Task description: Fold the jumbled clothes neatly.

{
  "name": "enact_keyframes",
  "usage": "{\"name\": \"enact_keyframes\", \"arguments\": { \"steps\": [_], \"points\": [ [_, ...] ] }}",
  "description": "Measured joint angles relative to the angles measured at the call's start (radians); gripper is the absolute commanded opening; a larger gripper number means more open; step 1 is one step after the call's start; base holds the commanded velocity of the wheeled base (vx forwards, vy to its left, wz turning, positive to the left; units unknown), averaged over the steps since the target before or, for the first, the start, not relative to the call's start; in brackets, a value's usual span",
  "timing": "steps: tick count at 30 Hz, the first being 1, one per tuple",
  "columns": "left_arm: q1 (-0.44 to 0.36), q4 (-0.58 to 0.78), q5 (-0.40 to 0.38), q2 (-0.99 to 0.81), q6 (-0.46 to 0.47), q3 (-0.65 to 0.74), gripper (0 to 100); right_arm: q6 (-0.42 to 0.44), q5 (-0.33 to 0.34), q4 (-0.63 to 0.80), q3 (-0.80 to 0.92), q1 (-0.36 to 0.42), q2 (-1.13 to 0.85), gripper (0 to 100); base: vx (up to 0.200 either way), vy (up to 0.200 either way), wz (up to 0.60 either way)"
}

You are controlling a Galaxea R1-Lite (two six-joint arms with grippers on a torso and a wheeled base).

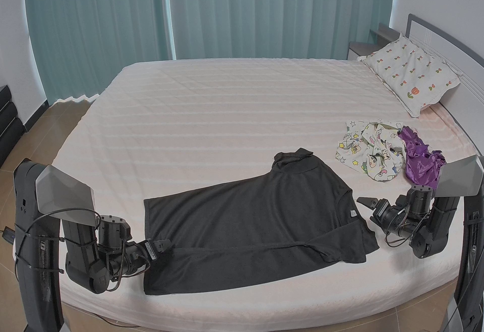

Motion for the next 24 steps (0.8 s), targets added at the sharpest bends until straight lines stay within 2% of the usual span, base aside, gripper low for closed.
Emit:
{"name": "enact_keyframes", "arguments": {
  "steps": [8,17,24],
  "points": [
    [0.002,0.000,0.007,0.003,0.001,0.012,0,-0.026,0.000,-0.014,0.010,-0.015,-0.010,100,0.000,0.000,0.00],
    [0.008,-0.002,0.017,0.004,-0.013,0.024,0,-0.158,0.017,-0.017,0.045,-0.028,-0.005,100,0.000,0.000,0.00],
    [0.016,-0.002,0.020,0.004,-0.061,0.024,0,-0.211,0.094,-0.016,0.057,-0.032,0.024,100,0.000,0.000,0.00]
  ]
}}
